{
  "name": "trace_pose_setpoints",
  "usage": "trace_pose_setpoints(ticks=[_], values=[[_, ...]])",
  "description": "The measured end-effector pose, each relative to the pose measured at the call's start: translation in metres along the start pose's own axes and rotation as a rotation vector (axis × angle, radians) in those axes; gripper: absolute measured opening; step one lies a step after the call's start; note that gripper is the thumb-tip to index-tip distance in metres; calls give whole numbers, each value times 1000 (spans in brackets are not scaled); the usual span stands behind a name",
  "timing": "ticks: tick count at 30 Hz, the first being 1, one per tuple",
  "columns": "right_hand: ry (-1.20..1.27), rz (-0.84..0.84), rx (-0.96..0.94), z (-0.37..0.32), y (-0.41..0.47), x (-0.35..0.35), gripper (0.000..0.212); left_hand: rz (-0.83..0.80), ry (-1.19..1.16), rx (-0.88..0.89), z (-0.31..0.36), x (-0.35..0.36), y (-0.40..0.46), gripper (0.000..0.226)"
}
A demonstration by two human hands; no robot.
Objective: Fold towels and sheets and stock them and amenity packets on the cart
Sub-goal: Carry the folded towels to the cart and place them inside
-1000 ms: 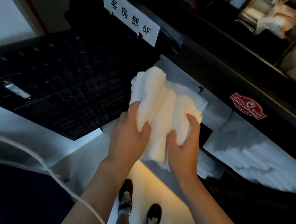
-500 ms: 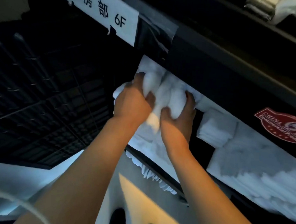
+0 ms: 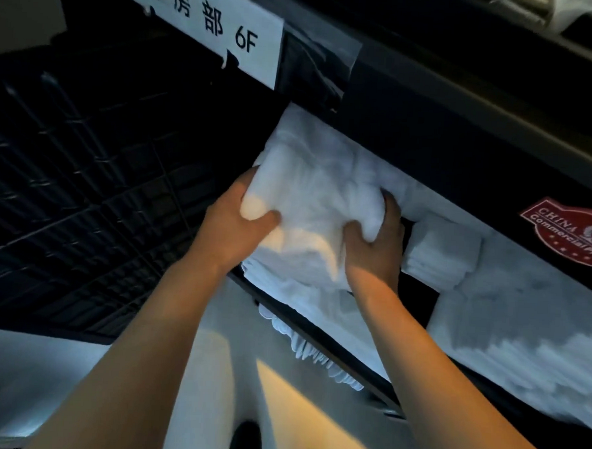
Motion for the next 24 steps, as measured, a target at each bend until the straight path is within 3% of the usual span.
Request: trace_pose_setpoints(ticks=[6,8,11,14,16,18,20,24], values=[[35,121,-13,-25,10,-7,65,178,-6,246,45,1,20,58],[8,49,57,-28,28,5,66,231,66,310,49,3,39,45],[5,-99,187,-20,44,30,61,225,216,188,27,9,59,42],[7,-60,183,-10,43,33,60,212,183,93,8,9,65,43],[33,-13,212,-4,38,26,73,222,96,71,7,5,62,42],[210,23,330,4,26,21,91,260,-66,38,5,0,52,44],[292,-16,414,8,12,20,99,327,-164,-12,-2,-1,37,53],[319,11,336,8,7,21,92,407,-284,-40,-9,11,22,51]])
Point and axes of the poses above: each hand's wrist, its own y-axis towards the middle knuckle, its own x-axis out of the palm, z = x × y, the point moved 3 cm from there along y, towards the middle knuckle, and after that the axes turned 6 degrees about -y, right-handed, at the moved point
